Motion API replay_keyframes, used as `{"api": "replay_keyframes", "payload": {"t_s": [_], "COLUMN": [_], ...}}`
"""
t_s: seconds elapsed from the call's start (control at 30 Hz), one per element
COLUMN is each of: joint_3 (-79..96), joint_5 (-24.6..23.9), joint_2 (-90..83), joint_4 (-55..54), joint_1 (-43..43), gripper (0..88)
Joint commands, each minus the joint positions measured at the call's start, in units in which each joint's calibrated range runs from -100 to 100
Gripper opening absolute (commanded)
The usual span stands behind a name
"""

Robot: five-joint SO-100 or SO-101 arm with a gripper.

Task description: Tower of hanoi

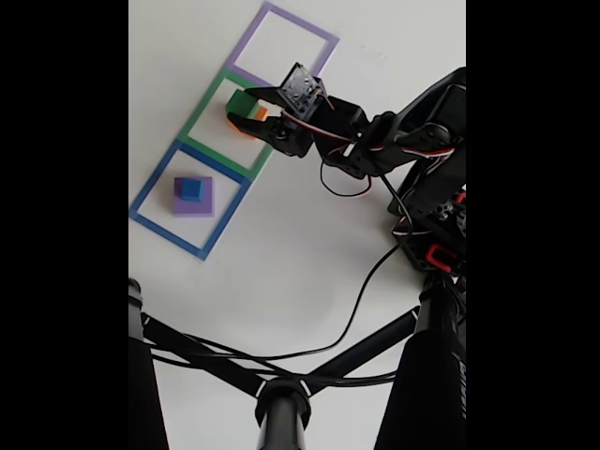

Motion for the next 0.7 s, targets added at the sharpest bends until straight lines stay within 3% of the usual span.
{"api": "replay_keyframes", "payload": {"t_s": [0.0, 0.2, 0.4, 0.67], "joint_3": [-2.2, -16.0, -45.1, -74.2], "joint_5": [0.0, 0.0, 0.0, 0.0], "joint_2": [-19.0, -35.7, -38.2, -33.4], "joint_4": [19.6, 53.6, 91.8, 119.3], "joint_1": [-1.1, -1.3, 1.6, 6.2], "gripper": [7.8, 7.7, 7.6, 7.3]}}
